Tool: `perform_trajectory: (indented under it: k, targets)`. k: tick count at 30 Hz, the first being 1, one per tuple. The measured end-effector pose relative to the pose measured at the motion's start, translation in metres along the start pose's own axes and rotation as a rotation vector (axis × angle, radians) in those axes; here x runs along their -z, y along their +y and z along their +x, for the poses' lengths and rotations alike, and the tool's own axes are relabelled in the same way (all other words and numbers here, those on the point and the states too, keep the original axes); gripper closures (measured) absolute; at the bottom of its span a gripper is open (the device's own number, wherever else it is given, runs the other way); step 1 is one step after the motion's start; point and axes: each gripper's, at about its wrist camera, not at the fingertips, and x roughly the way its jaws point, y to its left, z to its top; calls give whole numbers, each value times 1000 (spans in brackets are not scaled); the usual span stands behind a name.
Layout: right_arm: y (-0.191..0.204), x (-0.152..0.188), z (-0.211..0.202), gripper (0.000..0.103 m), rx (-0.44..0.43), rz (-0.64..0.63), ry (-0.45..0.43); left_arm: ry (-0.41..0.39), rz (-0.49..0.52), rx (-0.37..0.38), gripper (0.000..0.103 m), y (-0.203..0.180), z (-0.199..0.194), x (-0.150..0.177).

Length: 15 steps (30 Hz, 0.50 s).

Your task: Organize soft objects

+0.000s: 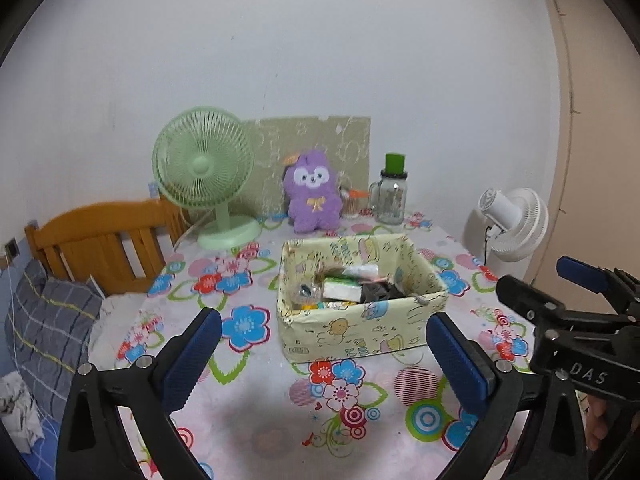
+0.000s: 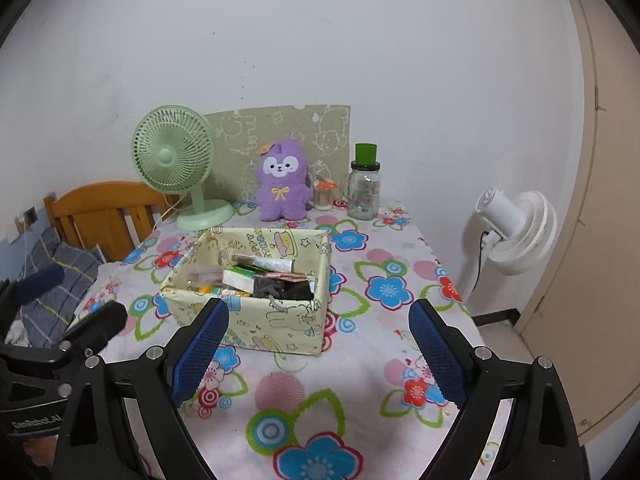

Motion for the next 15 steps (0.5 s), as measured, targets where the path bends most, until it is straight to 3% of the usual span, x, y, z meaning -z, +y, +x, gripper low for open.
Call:
perform_trajectory:
  k: [15]
  targets:
    - [-4, 12, -51, 4, 24, -17, -86, -55, -12, -21, 0, -5, -41, 7]
